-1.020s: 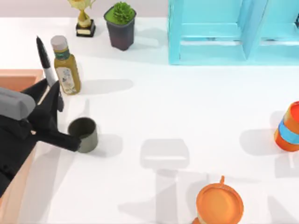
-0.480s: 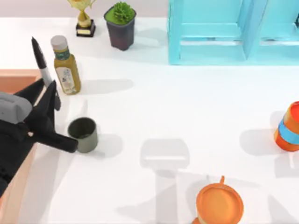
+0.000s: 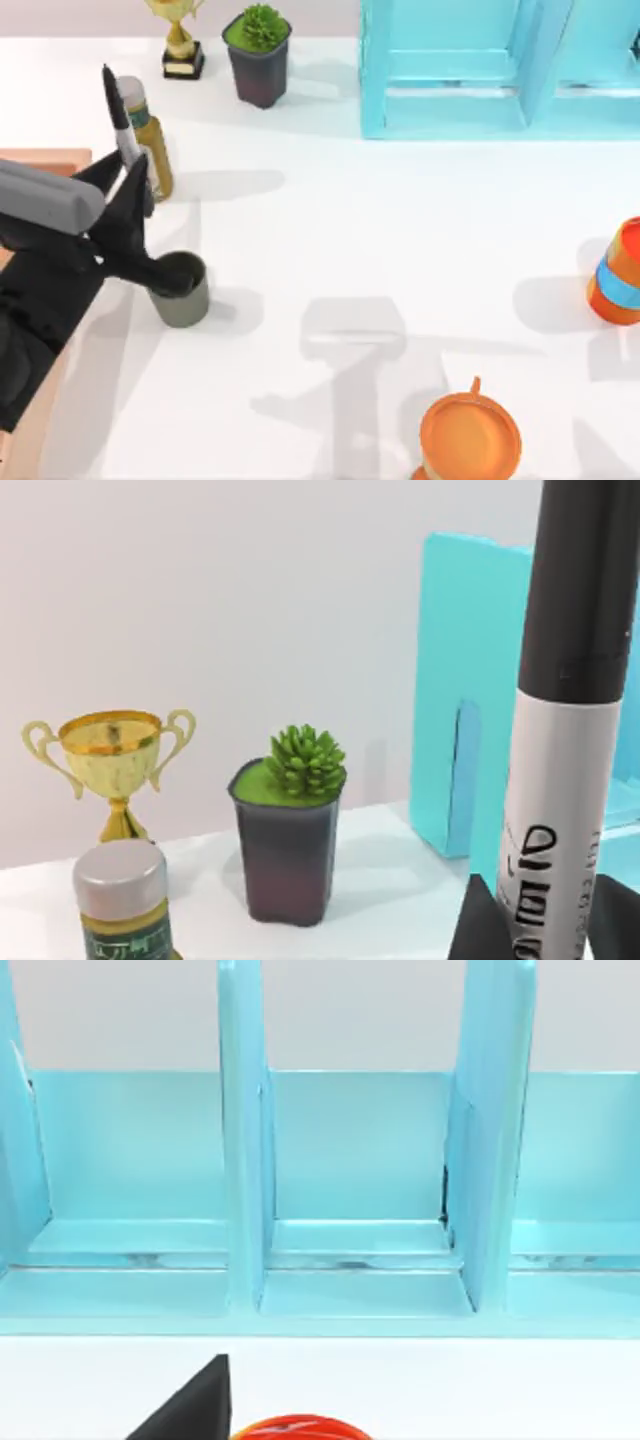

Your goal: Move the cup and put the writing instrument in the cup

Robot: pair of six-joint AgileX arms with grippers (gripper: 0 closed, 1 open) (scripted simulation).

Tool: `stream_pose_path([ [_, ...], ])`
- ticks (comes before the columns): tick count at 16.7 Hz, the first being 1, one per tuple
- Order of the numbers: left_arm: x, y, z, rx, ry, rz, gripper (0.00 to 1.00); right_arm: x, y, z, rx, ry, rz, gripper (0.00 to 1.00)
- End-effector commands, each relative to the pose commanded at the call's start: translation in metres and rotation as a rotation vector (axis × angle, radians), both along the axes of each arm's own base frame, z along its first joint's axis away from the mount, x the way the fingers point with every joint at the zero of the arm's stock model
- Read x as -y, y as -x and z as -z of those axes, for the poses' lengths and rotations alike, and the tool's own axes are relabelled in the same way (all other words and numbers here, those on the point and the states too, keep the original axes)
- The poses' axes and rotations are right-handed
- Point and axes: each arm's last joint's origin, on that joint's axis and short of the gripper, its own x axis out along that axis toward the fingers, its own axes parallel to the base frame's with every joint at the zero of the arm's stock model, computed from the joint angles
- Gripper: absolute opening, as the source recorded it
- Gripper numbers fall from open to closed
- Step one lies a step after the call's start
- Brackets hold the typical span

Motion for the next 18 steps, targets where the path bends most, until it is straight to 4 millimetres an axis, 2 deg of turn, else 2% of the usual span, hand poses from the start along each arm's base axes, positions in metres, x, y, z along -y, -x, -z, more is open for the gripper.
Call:
stream_pose_path([
  [7,0.0016,-0.0065,0.0042,0.001,0.003,-0.001,0.0,0.0,0.0,0.0,0.0,0.0,0.0,1.0],
  [18,0.0016,-0.0065,0.0042,0.001,0.003,-0.001,0.83,0.0,0.0,0.0,0.0,0.0,0.0,1.0],
])
